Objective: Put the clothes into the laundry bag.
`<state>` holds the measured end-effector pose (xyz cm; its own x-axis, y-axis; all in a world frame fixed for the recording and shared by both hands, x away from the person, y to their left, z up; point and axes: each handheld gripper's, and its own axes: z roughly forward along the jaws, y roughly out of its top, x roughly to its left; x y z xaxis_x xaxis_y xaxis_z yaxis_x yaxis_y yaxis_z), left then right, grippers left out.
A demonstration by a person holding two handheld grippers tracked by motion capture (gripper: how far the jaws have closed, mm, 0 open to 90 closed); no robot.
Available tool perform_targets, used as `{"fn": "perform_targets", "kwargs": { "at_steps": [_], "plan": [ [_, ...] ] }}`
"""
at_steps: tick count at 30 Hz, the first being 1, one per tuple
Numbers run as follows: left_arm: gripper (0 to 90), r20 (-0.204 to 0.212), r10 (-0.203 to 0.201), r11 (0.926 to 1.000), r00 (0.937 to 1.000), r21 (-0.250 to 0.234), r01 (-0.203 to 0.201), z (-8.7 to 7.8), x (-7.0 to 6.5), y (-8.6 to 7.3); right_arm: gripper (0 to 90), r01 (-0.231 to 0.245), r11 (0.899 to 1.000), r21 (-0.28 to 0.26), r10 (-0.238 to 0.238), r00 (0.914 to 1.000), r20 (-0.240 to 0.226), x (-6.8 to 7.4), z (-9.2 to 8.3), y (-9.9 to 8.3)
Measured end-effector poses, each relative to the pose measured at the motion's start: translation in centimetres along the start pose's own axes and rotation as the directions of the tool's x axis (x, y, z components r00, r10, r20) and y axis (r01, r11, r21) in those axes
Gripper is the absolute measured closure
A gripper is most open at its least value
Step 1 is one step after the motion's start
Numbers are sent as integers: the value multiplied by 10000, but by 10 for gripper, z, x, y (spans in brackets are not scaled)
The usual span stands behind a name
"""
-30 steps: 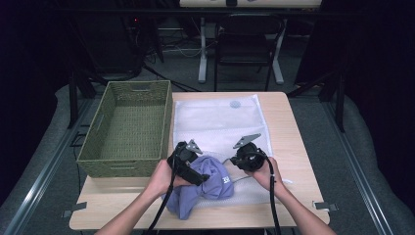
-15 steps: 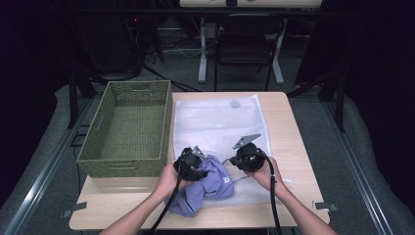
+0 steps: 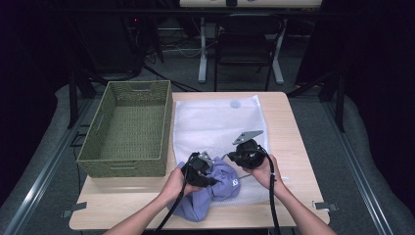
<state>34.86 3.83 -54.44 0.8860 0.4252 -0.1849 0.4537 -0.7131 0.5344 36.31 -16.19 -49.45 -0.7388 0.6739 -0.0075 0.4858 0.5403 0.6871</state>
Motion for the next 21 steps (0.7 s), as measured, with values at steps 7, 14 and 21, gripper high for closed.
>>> {"fn": "perform_targets", "kwargs": {
  "at_steps": [7,14,21],
  "plan": [
    [770,-6,229,9996,9997,-152,-229,-4,-4,4,885,-173,9976,-674,178,9998,74,3,-9,2],
    [473,-491,141,9942,9987,-1054,-193,-17,-8,11,884,-255,9990,-375,255,9997,0,0,-3,-2],
    [775,-295,978,9937,9948,-517,-992,6,-16,6,884,-233,9989,-395,238,9996,118,2,0,-1]
  ]
}}
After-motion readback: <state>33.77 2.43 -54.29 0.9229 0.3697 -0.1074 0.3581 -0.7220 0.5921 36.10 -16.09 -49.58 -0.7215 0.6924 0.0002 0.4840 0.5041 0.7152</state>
